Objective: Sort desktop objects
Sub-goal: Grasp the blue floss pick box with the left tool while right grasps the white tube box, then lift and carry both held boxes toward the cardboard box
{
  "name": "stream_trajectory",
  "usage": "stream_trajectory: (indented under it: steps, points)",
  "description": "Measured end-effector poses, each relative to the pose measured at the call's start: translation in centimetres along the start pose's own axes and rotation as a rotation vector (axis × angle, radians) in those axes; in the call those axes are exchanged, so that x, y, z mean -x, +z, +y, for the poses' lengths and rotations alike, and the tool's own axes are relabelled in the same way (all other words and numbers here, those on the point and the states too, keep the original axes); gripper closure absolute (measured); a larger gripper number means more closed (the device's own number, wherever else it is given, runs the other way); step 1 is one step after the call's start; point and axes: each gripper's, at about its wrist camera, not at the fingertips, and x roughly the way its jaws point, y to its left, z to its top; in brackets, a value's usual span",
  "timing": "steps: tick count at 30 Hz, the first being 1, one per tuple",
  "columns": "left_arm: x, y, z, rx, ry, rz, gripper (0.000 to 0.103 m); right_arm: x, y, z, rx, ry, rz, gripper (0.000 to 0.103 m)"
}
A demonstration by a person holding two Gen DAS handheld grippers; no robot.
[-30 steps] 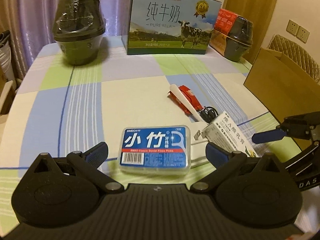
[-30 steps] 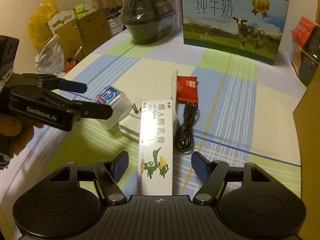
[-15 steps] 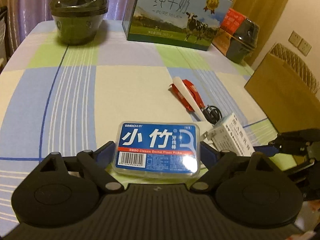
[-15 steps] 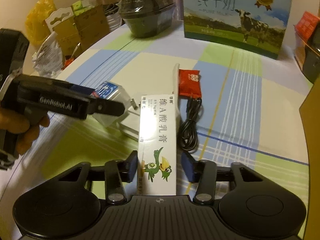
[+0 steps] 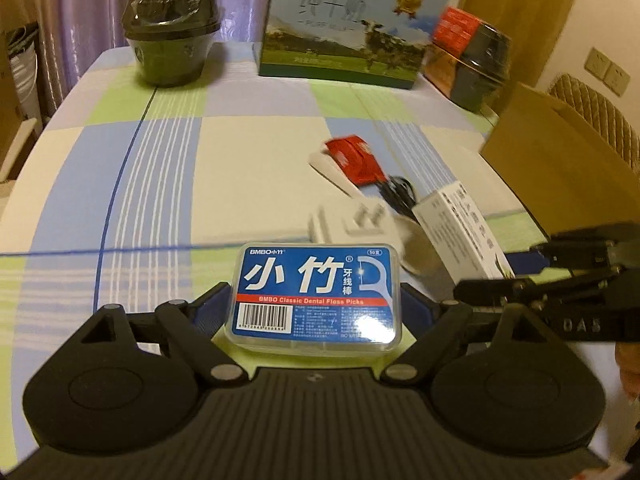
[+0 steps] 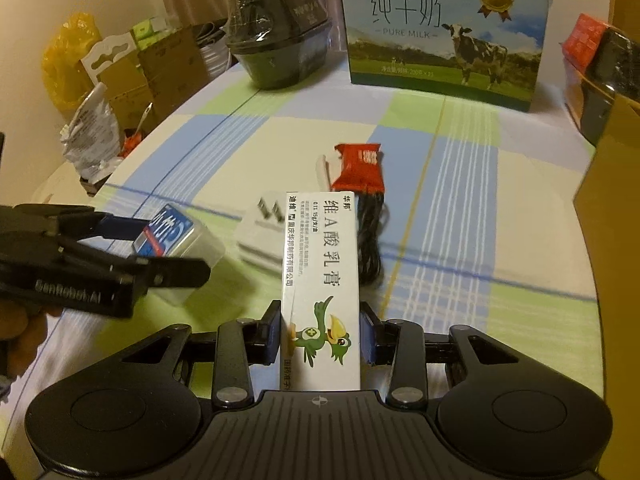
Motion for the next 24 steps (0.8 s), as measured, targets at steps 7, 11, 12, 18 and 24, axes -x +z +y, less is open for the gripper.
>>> stream_trajectory:
  steps: [7, 11, 12, 18, 24]
  points:
    - [4.3, -4.4, -5.1, -0.09, 0.067, -0.017, 0.018, 3.5, -4.0, 0.0, -0.06, -0.012, 0.028, 0.068]
    - [5.7, -7.6, -7.5, -0.09, 0.103, -0.005, 0.018, 5.3, -7.4, 0.1, -0.105, -0.036, 0.059, 0.068]
    - [5.8, -8.4, -8.0, -0.082, 0.105, 0.005, 0.018, 5.6, -8.2, 0.2, -0.115, -0.04, 0.065, 0.068]
    - [6.1, -11.6, -9.9, -0.09, 0.109, 0.014, 0.018, 7.2, -11.9, 1.2, -0.098, -0.104, 0.05, 0.067]
    - [6.7, -12.2, -9.8, -0.077, 0.111, -0.018, 0.015, 7.9, -13.5, 1.8, -0.082, -0.111, 0.005, 0.063]
